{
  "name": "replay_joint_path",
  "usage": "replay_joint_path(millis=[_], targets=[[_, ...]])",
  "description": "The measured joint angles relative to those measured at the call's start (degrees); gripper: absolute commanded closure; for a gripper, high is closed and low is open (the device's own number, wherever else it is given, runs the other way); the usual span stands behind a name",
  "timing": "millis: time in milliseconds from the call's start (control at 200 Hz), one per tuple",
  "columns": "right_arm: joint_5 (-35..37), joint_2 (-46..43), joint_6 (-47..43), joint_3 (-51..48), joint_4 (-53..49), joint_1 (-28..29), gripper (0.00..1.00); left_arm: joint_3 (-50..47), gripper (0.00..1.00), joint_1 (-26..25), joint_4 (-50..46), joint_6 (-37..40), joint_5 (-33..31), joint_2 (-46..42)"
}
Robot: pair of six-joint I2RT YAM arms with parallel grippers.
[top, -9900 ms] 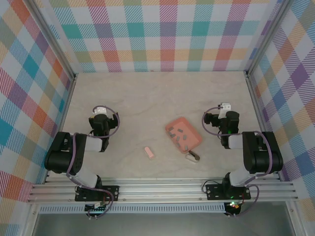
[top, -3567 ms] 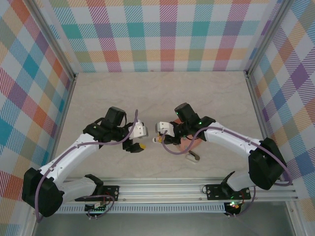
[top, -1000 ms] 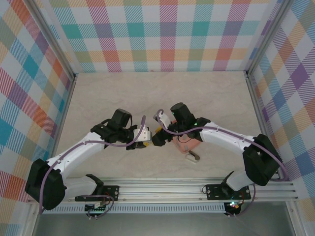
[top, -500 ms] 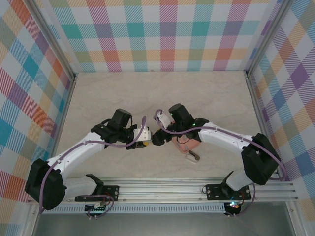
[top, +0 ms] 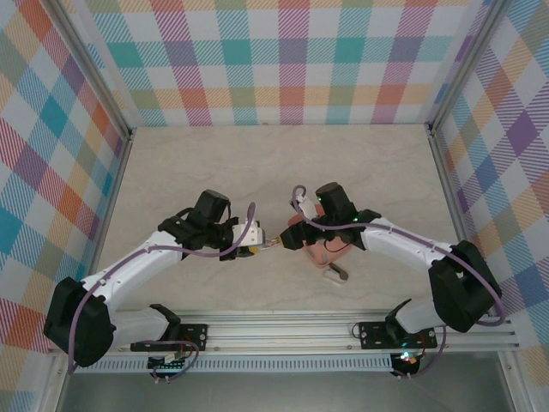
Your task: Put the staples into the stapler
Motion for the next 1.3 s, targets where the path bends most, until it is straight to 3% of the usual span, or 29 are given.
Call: replay_joint_path(millis=[225, 390, 570, 850, 990, 1075, 1300], targets=[[-4.35, -0.02, 4.39, -4.2, 5.03, -2.89, 0.44, 0.0, 0.94, -0.28, 0.04, -0.02, 1.16, -0.98], [-9.31, -0.04, 7.63, -6.73, 9.84, -4.07, 0.4, 0.0, 0.95, -0.31, 0.09, -0.17, 1.22, -1.31], [-13.79, 0.02, 10.16, -7.04, 14.08, -4.57, 0.43, -0.33, 0.95, -0.31, 1.86, -0.55, 1.51, -2.1], [-17.75, 0.39, 13.64, -8.57, 19.21, -6.01, 0.61, -2.78, 0.96, -0.33, 6.82, -2.16, 1.7, -5.01], [-18.21, 0.39, 14.73, -8.72, 20.46, -6.62, 0.78, -3.52, 0.95, -0.31, 7.78, -2.4, 1.88, -5.53], [-18.64, 0.33, 14.82, -8.79, 21.24, -6.6, 0.85, -3.58, 0.88, -0.31, 7.98, -2.56, 1.79, -5.53], [-15.74, -2.82, 13.42, -8.79, 18.95, -6.56, 0.89, -3.89, 0.52, -0.33, 9.03, -3.23, 1.49, -5.55]])
